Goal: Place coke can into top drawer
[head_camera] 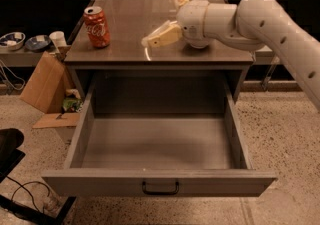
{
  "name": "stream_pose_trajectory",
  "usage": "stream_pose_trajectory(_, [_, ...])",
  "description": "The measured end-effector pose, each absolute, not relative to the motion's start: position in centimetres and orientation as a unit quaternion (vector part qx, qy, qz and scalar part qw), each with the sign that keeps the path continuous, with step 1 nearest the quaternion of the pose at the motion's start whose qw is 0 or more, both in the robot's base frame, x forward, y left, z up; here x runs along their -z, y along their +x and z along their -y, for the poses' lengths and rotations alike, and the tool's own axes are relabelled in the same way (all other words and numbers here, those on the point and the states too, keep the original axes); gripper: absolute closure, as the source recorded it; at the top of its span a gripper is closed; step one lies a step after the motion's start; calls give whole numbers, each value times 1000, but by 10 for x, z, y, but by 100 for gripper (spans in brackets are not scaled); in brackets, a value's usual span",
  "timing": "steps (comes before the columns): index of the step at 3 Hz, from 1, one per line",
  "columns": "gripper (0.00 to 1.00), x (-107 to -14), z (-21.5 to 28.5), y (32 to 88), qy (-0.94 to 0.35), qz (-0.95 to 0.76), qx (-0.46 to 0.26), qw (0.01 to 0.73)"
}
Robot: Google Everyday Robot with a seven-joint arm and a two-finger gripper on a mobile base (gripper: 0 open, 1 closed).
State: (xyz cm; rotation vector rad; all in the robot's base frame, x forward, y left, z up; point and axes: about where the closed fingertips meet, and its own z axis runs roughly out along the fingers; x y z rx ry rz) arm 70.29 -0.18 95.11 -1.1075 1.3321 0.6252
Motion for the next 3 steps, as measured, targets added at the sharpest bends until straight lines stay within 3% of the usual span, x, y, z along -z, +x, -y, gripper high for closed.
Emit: stream_pose_trajectory(3, [0, -918, -94, 761, -406, -620, -284, 608])
